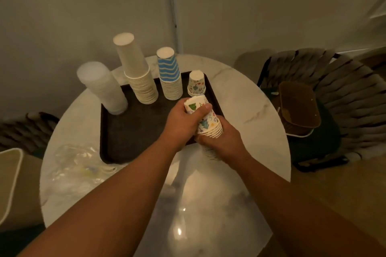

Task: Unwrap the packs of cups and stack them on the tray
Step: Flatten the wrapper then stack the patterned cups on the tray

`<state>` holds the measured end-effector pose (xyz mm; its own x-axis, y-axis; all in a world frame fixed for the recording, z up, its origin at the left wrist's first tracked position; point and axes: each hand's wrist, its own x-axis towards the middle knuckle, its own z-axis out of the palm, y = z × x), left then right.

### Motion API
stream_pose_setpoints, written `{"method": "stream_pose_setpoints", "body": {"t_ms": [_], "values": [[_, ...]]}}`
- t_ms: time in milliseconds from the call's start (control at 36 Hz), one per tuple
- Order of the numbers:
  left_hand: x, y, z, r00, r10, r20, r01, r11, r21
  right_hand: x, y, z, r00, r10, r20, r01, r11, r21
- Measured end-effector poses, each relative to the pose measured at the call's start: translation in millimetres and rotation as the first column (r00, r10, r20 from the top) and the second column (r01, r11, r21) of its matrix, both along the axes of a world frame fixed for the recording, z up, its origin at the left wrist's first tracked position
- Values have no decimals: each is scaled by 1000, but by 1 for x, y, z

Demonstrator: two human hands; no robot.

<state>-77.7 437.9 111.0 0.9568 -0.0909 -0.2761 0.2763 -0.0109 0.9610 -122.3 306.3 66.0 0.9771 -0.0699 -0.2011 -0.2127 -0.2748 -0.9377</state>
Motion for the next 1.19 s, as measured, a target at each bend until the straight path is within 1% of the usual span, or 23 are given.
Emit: {"method": "stream_pose_setpoints", "body": {"t_ms": [139, 250, 306, 389, 444, 472, 556, 611, 694, 806, 972, 1083, 1194], "values": [[13, 20, 4, 1000, 18, 23, -18, 1000, 19, 4, 27, 13, 997, -58, 54, 63, 994, -85], [23, 21, 6, 998, 35, 43, -36, 999, 29, 12, 30, 17, 994, -89, 61, 96, 987, -129], [31, 19, 9, 997, 42, 61, -42, 999, 8, 19, 26, 20, 994, -90, 62, 99, 983, -154], [53, 13, 19, 987, 79, 141, -78, 997, -12, 33, 13, 20, 994, -88, 58, 98, 977, -191], [75, 8, 30, 976, 88, 201, -90, 996, 2, 42, 1, 17, 993, -111, 41, 116, 975, -189], [86, 4, 36, 967, 82, 241, -94, 995, 37, 47, -6, 16, 991, -132, 30, 135, 976, -173], [120, -10, 48, 920, 57, 388, -147, 967, 206, 63, -25, 10, 985, -172, -6, 169, 977, -130], [140, -22, 43, 902, 17, 431, -175, 928, 329, 74, -37, 7, 985, -171, -15, 167, 975, -146], [162, -35, 19, 907, -50, 418, -192, 834, 517, 87, -54, 2, 985, -171, -9, 168, 974, -153], [177, -43, -19, 934, -49, 355, -201, 748, 632, 99, -71, -10, 985, -173, -21, 169, 977, -127], [180, -49, -45, 958, -63, 281, -163, 687, 709, 107, -81, -22, 988, -151, -34, 146, 983, -115], [180, -52, -54, 973, -88, 214, -113, 628, 770, 107, -84, -26, 990, -138, -41, 134, 986, -104], [177, -52, -59, 984, -88, 158, -67, 634, 770, 105, -84, -25, 990, -131, -47, 126, 987, -101]]}}
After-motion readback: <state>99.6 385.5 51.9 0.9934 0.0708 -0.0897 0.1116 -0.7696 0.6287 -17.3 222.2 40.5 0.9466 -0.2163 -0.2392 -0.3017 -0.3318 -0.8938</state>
